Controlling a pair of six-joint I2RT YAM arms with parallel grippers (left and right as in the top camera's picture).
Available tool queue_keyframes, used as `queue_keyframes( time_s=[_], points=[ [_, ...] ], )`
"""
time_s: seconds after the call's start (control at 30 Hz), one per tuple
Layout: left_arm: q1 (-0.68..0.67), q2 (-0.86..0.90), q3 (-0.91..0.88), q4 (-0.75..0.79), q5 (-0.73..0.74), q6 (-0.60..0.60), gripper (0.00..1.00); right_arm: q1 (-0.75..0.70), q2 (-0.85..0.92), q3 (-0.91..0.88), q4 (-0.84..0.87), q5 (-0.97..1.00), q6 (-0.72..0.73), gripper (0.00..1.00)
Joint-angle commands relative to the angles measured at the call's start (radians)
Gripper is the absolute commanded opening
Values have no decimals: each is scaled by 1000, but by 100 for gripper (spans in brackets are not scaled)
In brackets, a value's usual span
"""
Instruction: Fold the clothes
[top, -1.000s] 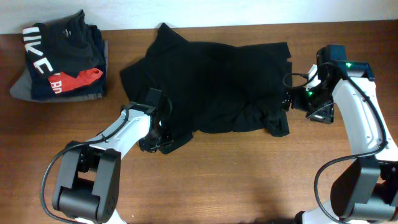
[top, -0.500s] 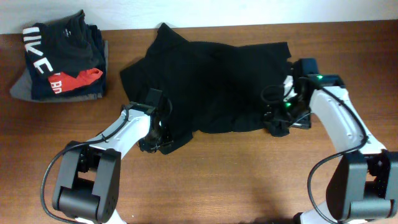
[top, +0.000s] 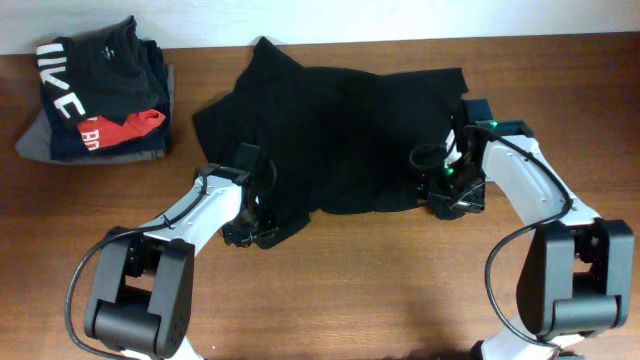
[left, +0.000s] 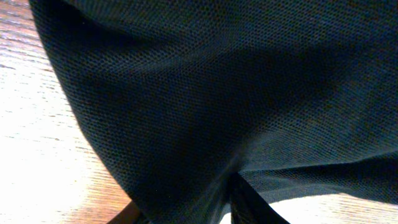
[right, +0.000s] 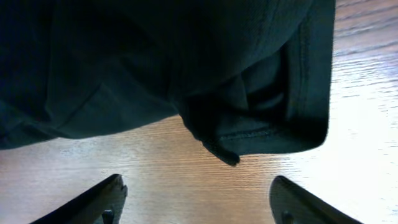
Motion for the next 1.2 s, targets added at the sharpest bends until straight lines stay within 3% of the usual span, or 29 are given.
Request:
queue_keyframes(
  time_s=[0.0, 1.03, 1.13, 1.17],
  points=[
    [2, 11, -4, -3, 3, -2, 33, 3, 5, -17, 21, -18, 15, 75],
    [2, 11, -4, -4, 3, -2, 33, 3, 21, -103, 182, -52, 59, 59],
    [2, 11, -4, -4, 3, -2, 32, 3, 21, -103, 188, -42, 60, 43],
    [2, 11, -4, -5, 3, -2, 23, 3, 21, -103, 191, -31, 60, 39]
  ],
)
